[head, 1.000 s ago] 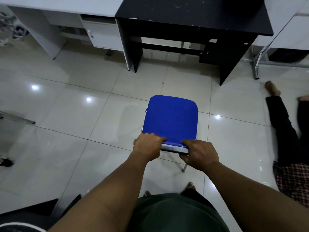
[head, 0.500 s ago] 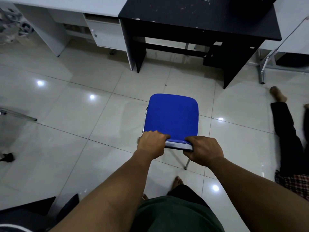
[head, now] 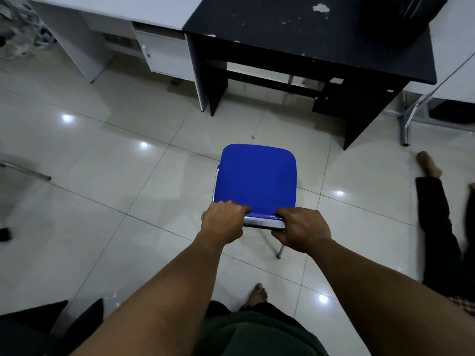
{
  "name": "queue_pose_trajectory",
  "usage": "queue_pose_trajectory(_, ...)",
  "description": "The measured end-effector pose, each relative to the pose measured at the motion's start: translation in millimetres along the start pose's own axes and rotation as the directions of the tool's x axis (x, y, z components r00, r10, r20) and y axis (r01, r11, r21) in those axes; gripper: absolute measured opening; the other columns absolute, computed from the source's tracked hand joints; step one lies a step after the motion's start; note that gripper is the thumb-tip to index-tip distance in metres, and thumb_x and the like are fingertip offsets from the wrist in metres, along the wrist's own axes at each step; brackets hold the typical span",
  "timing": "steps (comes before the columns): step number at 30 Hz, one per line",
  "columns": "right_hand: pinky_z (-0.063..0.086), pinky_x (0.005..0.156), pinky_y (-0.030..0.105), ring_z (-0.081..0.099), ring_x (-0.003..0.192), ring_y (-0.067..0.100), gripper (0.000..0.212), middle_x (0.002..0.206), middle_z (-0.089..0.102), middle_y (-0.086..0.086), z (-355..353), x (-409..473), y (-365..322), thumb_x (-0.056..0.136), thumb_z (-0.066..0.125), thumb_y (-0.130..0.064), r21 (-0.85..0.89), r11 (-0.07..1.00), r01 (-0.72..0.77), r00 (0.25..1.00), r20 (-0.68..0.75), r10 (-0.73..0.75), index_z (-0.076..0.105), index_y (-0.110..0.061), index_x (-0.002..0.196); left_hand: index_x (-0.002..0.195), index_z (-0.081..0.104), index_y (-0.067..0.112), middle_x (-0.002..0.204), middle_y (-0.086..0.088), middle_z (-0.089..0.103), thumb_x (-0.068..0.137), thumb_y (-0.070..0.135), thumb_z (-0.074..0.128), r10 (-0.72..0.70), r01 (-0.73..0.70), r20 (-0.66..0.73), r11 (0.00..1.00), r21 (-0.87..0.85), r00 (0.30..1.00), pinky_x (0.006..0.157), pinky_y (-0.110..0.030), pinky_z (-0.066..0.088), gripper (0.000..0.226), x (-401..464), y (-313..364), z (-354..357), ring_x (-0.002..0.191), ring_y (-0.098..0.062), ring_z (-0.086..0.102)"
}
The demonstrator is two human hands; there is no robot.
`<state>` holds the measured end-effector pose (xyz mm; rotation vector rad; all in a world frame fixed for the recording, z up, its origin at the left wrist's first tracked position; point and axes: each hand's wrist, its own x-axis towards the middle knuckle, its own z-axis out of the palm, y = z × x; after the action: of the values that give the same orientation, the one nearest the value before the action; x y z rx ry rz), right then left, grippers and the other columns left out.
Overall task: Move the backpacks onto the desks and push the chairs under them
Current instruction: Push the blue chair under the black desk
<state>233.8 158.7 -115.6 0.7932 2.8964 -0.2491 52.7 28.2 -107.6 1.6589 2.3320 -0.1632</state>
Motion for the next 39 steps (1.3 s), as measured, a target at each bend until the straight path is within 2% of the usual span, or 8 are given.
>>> queue_pose_trajectory(9,0.050,0.060,0.026,0.063,0.070,0.013,0.044,0.087,0.068,-0.012,-8,31,33,0.077,0.049,-0.066,-0.031,0.998,0.058,0.998,-0.001,-0.058,0.058,-0.036,0.108,0.127,0.053,0.035,0.104,-0.001,0.070,0.083,0.030,0.066,-0.014,0.014,-0.002,1.000,0.001,1.000,0.077,-0.040,0.057,0.046,31,9,-13,0.087,-0.027,0.067)
queue_pose_trajectory(13,0.044,0.057,0.024,0.062,0.069,0.013,0.044,0.085,0.068,-0.011,-13,45,44,0.077,0.049,-0.066,-0.041,0.997,0.072,0.997,-0.010,-0.073,0.059,-0.036,0.108,0.126,0.055,0.036,0.100,0.001,0.070,0.081,0.027,0.062,-0.006,0.007,-0.013,1.000,0.023,1.000,0.071,-0.036,0.054,0.046,47,7,-20,0.082,-0.026,0.066)
queue_pose_trajectory(20,0.050,0.059,0.025,0.060,0.067,0.012,0.044,0.084,0.067,-0.013,-23,84,60,0.078,0.048,-0.067,-0.018,0.998,0.057,0.998,-0.002,-0.057,0.058,-0.036,0.107,0.125,0.055,0.035,0.101,0.002,0.070,0.085,0.031,0.060,0.005,-0.005,-0.026,1.000,0.019,1.000,0.074,-0.036,0.056,0.041,83,-4,-32,0.084,-0.025,0.067)
queue_pose_trajectory(28,0.047,0.055,0.023,0.059,0.061,0.011,0.046,0.077,0.066,-0.013,-36,154,83,0.077,0.045,-0.072,-0.045,0.998,0.039,0.998,-0.050,-0.042,0.061,-0.036,0.102,0.123,0.058,0.036,0.096,0.004,0.071,0.082,0.029,0.061,-0.015,0.017,-0.051,0.999,0.029,0.999,0.071,-0.035,0.055,0.042,148,-28,-56,0.082,-0.024,0.067)
queue_pose_trajectory(31,0.048,0.055,0.023,0.059,0.059,0.010,0.047,0.077,0.066,-0.013,-40,180,91,0.078,0.043,-0.072,-0.052,0.998,0.040,0.997,-0.063,-0.043,0.062,-0.035,0.102,0.125,0.057,0.035,0.099,0.004,0.071,0.085,0.032,0.061,0.005,-0.003,-0.055,0.999,0.035,0.998,0.075,-0.035,0.056,0.041,174,-41,-61,0.085,-0.024,0.067)
queue_pose_trajectory(39,0.052,0.062,0.026,0.062,0.066,0.012,0.047,0.084,0.069,-0.012,-53,231,108,0.080,0.048,-0.071,-0.032,0.999,0.033,0.998,-0.049,-0.034,0.063,-0.034,0.106,0.123,0.057,0.033,0.097,0.004,0.071,0.086,0.035,0.060,0.044,-0.041,-0.089,0.999,0.036,0.995,0.073,-0.033,0.055,0.036,229,-65,-73,0.084,-0.022,0.067)
